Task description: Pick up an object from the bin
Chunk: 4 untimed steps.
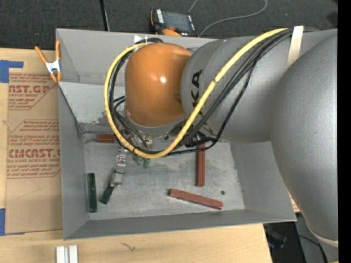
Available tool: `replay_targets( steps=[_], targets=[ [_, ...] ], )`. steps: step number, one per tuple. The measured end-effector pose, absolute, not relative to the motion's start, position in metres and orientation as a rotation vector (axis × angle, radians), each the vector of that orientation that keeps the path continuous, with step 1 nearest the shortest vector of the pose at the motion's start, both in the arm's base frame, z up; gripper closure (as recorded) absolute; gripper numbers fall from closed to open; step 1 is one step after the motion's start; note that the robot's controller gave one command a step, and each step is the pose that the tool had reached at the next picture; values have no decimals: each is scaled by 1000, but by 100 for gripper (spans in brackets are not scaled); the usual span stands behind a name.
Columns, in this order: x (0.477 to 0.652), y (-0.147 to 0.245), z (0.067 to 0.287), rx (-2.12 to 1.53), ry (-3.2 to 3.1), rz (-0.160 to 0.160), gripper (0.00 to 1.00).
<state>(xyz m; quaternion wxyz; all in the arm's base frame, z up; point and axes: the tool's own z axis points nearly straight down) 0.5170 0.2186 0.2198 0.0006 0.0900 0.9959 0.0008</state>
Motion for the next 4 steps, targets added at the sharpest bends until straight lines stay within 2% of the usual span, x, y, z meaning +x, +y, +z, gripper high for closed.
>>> replay_targets(
  steps=[1, 2, 3, 4],
  targets=[
    [483, 227, 90, 53, 3149, -5, 0],
    [550, 190, 69, -613, 3079, -2, 0],
    [549, 192, 70, -616, 3079, 2, 100],
    [524, 110, 217, -462, 3098, 0, 100]
  ],
)
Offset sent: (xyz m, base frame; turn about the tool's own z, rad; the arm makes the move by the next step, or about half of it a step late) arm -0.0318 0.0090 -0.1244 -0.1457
